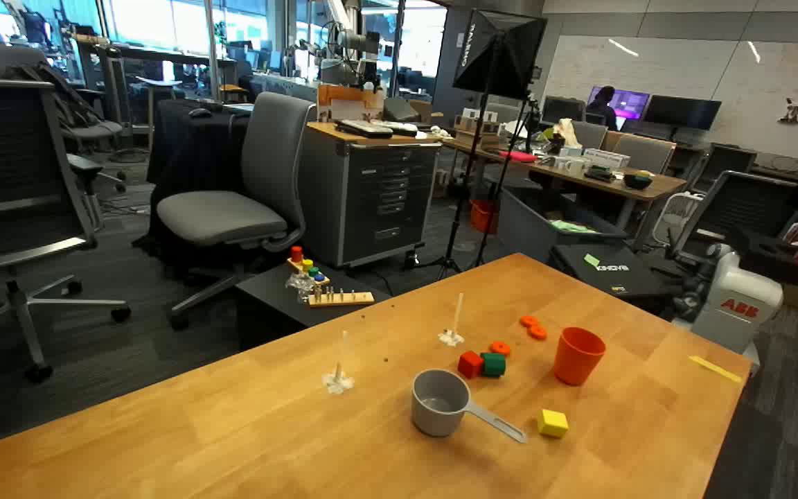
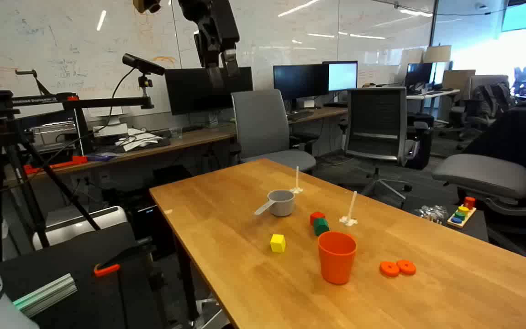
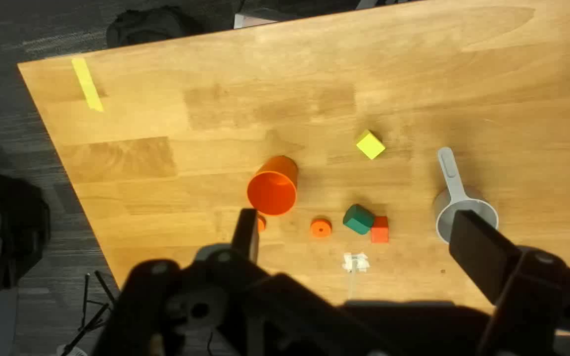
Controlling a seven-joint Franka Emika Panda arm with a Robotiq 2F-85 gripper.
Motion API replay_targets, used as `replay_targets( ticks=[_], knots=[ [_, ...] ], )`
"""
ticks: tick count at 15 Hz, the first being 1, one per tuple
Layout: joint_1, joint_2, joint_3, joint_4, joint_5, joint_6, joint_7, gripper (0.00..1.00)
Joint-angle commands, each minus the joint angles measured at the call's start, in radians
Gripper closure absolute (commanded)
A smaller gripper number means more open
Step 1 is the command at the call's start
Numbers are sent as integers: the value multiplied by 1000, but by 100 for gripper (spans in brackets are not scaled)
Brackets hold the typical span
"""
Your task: Put the cubes inside the grey cup
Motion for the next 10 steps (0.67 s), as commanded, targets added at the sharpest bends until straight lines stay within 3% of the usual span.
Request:
replay_targets(
  ticks=[1,5,8,10],
  knots=[
    [17,2,-15,5,-9,-3,8,0],
    [2,28,-11,-27,-29,42,26,0],
    [-65,108,-2,-48,-74,221,161,0],
    [-142,230,6,-28,-147,355,266,0]
  ],
)
